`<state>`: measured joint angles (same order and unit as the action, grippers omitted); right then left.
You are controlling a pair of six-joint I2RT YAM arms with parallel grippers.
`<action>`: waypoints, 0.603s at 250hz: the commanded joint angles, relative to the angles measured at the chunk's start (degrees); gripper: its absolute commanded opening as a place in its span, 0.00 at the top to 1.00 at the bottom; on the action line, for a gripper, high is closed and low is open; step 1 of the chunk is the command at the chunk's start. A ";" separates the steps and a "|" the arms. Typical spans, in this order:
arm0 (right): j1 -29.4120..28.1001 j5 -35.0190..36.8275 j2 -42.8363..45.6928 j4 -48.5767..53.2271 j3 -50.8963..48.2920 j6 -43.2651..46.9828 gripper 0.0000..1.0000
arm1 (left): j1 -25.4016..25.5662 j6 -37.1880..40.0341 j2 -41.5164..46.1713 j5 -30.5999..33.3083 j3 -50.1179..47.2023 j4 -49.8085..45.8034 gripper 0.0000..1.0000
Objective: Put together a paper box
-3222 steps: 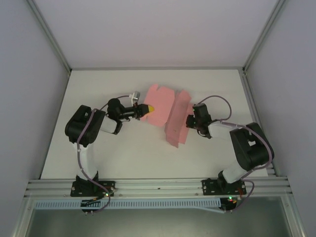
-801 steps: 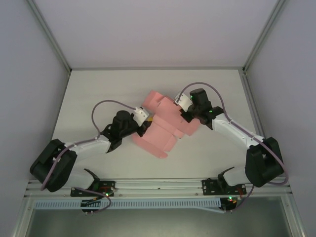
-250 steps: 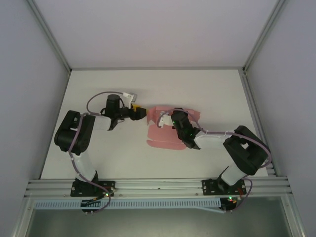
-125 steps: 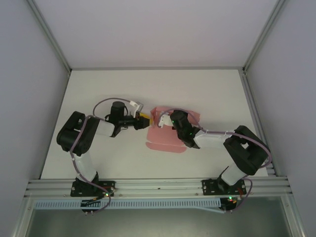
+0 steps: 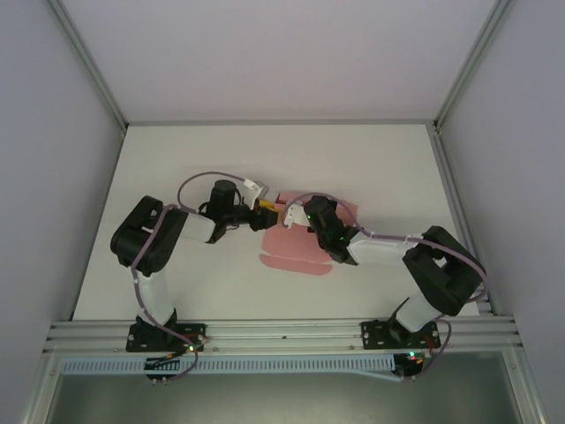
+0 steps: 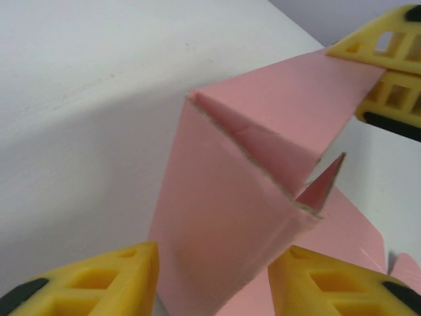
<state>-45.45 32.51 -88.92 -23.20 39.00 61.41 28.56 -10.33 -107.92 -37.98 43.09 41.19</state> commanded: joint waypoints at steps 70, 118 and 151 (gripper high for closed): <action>-3.12 1.68 -1.20 0.63 -1.13 -0.52 0.95 | 3.12 -1.79 -0.98 10.38 -0.09 5.05 0.54; -4.26 3.02 -1.45 1.40 -1.20 -2.49 0.97 | 4.61 -1.67 -0.74 19.08 -0.07 4.73 0.71; -4.33 4.06 -0.48 1.25 -1.21 -2.78 0.97 | 6.35 -0.71 0.63 32.44 -0.41 1.78 0.89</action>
<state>-48.18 37.76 -89.45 -22.70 38.83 60.25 33.61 -11.16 -107.94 -21.15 42.81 44.60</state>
